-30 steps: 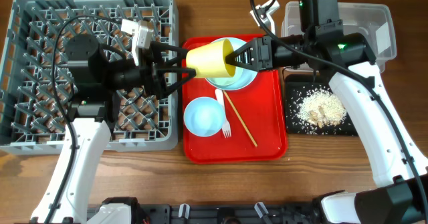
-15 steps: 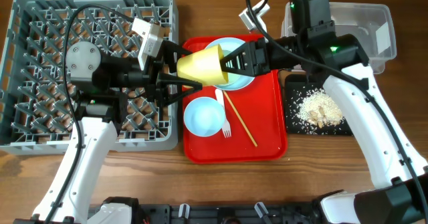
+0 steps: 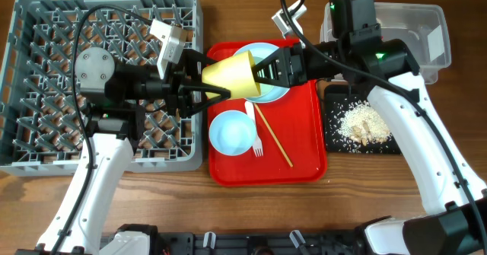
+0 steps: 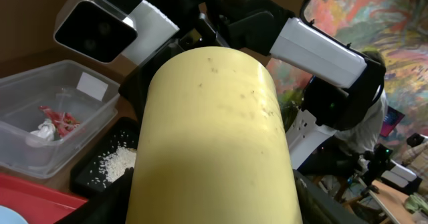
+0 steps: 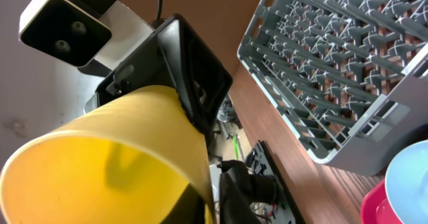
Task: Sort waste into correct bins and load items into the dishwasher rack
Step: 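Hand the yellow cup from the right gripper to the left gripper, then lower the yellow cup into the dish rack with the left gripper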
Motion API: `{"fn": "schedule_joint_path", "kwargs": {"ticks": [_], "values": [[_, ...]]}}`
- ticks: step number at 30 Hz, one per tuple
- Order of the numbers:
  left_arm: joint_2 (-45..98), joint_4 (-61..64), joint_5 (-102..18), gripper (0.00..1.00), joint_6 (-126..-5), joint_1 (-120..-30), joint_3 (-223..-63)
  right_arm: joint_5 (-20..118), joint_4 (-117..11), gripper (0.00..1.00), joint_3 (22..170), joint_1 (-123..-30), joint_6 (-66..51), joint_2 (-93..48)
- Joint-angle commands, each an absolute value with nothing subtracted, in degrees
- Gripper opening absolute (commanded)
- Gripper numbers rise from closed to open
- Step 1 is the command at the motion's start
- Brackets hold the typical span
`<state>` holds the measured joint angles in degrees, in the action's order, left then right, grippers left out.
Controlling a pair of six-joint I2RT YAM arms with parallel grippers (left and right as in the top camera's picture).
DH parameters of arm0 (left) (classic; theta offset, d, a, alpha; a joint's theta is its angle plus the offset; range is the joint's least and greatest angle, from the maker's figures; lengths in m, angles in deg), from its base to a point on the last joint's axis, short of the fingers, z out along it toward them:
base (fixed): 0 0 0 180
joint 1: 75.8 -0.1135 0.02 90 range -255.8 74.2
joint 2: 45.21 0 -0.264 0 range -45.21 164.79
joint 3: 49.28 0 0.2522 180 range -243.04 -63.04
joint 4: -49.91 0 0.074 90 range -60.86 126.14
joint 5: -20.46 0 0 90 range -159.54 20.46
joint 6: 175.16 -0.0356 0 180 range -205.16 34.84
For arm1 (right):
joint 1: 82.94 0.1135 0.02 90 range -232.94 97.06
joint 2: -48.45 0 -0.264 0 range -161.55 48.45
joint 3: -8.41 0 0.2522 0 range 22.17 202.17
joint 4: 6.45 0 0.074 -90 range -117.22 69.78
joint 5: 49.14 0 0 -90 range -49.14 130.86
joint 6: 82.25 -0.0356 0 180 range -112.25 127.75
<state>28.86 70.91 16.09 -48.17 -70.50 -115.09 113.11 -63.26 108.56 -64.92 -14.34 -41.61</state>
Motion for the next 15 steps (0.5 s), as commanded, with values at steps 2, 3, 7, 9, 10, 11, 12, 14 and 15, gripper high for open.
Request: {"fn": "schedule_joint_path", "kwargs": {"ticks": [2,3,7,9,10,11,12,14,15], "values": [[28.75,71.28,17.16,0.58,-48.69,-70.08,-115.77,112.06,-63.09,0.17,108.69,-64.75,-15.21,-42.09],[28.77,71.19,16.96,0.56,-48.69,-70.08,-115.77,112.04,-63.07,0.21,108.69,-64.77,-15.47,-42.09],[30.43,70.62,16.94,0.41,-48.69,-70.52,-115.77,107.42,-62.15,0.35,108.69,-65.18,-19.82,-42.09],[32.07,68.44,16.48,0.34,-48.93,-71.92,-115.77,106.2,-61.25,0.37,108.69,-66.14,-20.94,-42.09],[33.53,67.69,16.33,0.26,-48.89,-73.14,-115.77,106.2,-60.92,0.38,108.69,-67.19,-20.94,-42.07],[34.78,66.62,16.13,0.21,-48.89,-74.28,-115.77,106.2,-60.92,0.39,108.69,-68.0,-20.96,-42.07],[35.63,65.71,15.74,0.16,-48.91,-75.18,-115.77,106.11,-60.92,0.4,108.69,-68.92,-20.89,-42.07],[37.93,64.98,14.84,0.12,-48.89,-77.93,-115.77,102.75,-61.03,0.44,108.69,-71.32,-20.94,-42.07],[38.98,64.98,14.12,0.04,-48.89,-79.59,-115.77,100.23,-61.47,0.46,108.69,-72.46,-20.89,-42.07]]}}
